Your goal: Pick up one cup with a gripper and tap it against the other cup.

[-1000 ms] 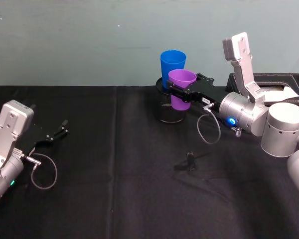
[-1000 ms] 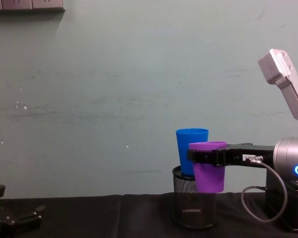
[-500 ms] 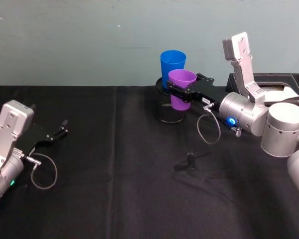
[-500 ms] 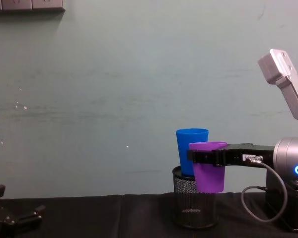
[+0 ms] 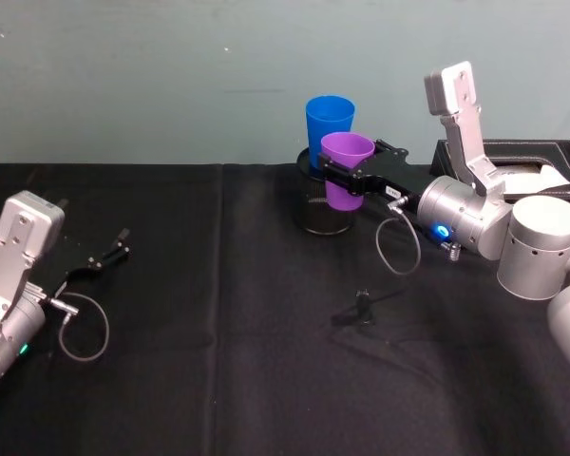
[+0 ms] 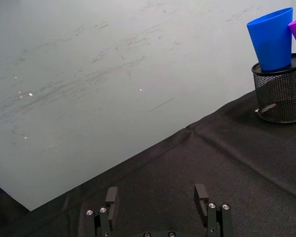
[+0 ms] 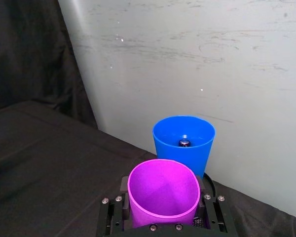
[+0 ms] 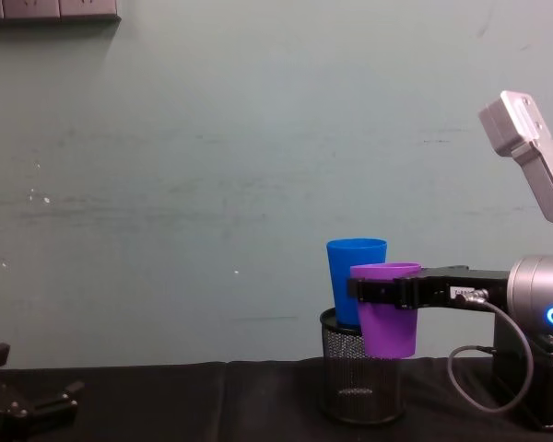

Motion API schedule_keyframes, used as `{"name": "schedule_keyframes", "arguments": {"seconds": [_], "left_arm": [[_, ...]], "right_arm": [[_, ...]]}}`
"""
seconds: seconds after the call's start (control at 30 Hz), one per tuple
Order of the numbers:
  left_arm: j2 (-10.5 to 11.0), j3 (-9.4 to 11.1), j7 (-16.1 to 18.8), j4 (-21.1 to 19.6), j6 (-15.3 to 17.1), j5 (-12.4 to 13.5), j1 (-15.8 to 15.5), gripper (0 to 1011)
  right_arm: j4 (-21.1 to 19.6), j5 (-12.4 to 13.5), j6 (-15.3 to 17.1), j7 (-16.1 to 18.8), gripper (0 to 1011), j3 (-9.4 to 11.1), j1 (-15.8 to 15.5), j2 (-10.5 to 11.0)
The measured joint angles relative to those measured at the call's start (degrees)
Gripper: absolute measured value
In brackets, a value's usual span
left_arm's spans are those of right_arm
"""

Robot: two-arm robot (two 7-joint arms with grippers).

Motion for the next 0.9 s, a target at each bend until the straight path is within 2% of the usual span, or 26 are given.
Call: {"name": "schedule_keyframes", "arguments": {"seconds": [0.9], "left_arm": [[0.00,0.00,0.00,0.00,0.00,0.00,0.00,1000]], "right_arm": [[0.00,0.00,0.00,0.00,733,0.00,0.00,0.00]]}}
